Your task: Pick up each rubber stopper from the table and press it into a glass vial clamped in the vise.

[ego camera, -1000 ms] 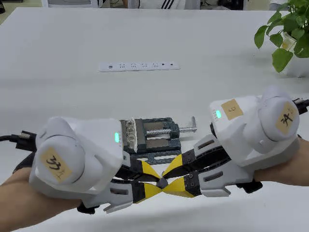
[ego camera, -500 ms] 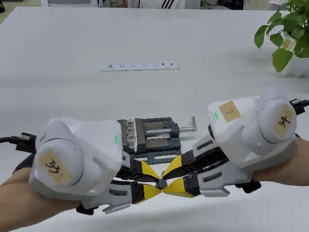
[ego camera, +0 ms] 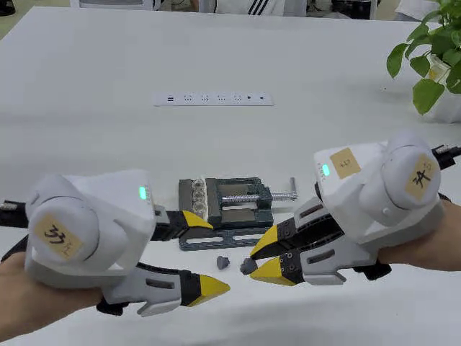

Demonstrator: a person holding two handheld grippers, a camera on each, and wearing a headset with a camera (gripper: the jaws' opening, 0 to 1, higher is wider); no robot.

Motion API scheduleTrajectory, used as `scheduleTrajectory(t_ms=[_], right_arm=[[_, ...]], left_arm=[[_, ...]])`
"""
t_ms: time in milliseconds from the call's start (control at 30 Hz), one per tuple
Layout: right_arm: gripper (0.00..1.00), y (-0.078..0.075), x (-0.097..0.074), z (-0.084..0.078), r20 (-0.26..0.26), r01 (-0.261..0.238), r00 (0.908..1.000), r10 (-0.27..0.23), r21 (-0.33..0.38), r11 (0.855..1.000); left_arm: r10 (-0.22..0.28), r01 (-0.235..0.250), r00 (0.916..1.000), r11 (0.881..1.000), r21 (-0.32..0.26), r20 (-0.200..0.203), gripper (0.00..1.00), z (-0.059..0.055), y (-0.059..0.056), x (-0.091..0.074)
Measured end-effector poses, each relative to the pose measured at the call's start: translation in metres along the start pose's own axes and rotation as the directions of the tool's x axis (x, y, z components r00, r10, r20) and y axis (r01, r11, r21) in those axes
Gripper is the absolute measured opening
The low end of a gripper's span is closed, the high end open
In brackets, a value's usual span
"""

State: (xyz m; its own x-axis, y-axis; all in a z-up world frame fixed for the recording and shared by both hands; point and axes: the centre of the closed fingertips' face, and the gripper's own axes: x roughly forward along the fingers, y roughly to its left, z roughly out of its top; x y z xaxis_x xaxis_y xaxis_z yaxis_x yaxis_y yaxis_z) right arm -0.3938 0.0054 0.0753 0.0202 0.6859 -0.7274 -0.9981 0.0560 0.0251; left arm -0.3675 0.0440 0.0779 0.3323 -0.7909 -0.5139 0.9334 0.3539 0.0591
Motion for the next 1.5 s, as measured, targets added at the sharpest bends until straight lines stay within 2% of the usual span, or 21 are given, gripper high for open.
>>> scheduleTrajectory(t_ms=[133, 200, 233, 267, 333, 433, 767, 833, 1033, 1167, 1233, 1400, 1500], right_arm=[[0.07, -0.007, -0.001, 0.001, -0.014, -0.006, 0.9999, 0.006, 0.005, 1.0], [0.07, -0.012, -0.002, 0.002, -0.021, -0.006, 0.9998, 0.006, 0.001, 1.0], [0.07, -0.014, -0.003, 0.002, -0.027, -0.01, 0.9996, 0.01, -0.001, 1.0], [0.07, -0.016, -0.003, 0.004, -0.032, -0.013, 0.9994, 0.013, -0.01, 1.0], [0.07, -0.021, -0.002, 0.006, -0.046, -0.02, 0.9987, 0.019, -0.018, 1.0], [0.07, -0.029, -0.002, 0.009, -0.06, -0.04, 0.9975, 0.038, -0.037, 0.999], [0.06, -0.07, -0.001, 0.02, -0.15, -0.065, 0.9875, 0.048, -0.114, 0.991], [0.06, -0.086, 0.001, 0.019, -0.184, -0.066, 0.9822, 0.038, -0.148, 0.987], [0.06, -0.111, 0.006, 0.039, -0.219, -0.076, 0.9751, 0.031, -0.197, 0.977], [0.06, -0.127, 0.014, 0.047, -0.271, -0.1, 0.9621, 0.026, -0.262, 0.96], [0.06, -0.133, 0.018, 0.05, -0.281, -0.102, 0.9596, 0.021, -0.276, 0.956], [0.06, -0.14, 0.03, 0.054, -0.328, -0.137, 0.9444, 0.029, -0.312, 0.94], [0.06, -0.148, 0.035, 0.048, -0.39, -0.17, 0.9207, 0.019, -0.357, 0.918]], left_arm=[[0.07, -0.067, 0.997, 0.995, -0.073, 0.034, 0.65, -0.002, 0.012, -0.008], [0.117, -0.113, 0.9919, 0.99, -0.09, 0.048, 0.77, -0.003, 0.02, -0.012], [0.127, -0.123, 0.9909, 0.988, -0.097, 0.043, 0.82, -0.006, 0.022, -0.013], [0.159, -0.156, 0.9868, 0.982, -0.104, 0.03, 0.85, -0.01, 0.027, -0.016], [0.179, -0.174, 0.9829, 0.978, -0.116, 0.042, 0.92, -0.011, 0.031, -0.02], [0.211, -0.205, 0.977, 0.965, -0.161, 0.027, 0.99, -0.019, 0.036, -0.025], [0.237, -0.235, 0.9714, 0.951, -0.198, -0.016, 0.99, -0.046, 0.033, -0.038], [0.24, -0.239, 0.9705, 0.949, -0.207, -0.023, 0.99, -0.05, 0.034, -0.039], [0.25, -0.252, 0.9675, 0.939, -0.232, -0.04, 0.98, -0.058, 0.034, -0.044], [0.251, -0.257, 0.9665, 0.938, -0.234, -0.055, 0.97, -0.065, 0.035, -0.048], [0.251, -0.257, 0.9663, 0.937, -0.238, -0.057, 0.97, -0.067, 0.035, -0.049], [0.253, -0.26, 0.9655, 0.933, -0.25, -0.063, 0.96, -0.072, 0.036, -0.052], [0.253, -0.262, 0.965, 0.931, -0.254, -0.068, 0.95, -0.075, 0.036, -0.053]])
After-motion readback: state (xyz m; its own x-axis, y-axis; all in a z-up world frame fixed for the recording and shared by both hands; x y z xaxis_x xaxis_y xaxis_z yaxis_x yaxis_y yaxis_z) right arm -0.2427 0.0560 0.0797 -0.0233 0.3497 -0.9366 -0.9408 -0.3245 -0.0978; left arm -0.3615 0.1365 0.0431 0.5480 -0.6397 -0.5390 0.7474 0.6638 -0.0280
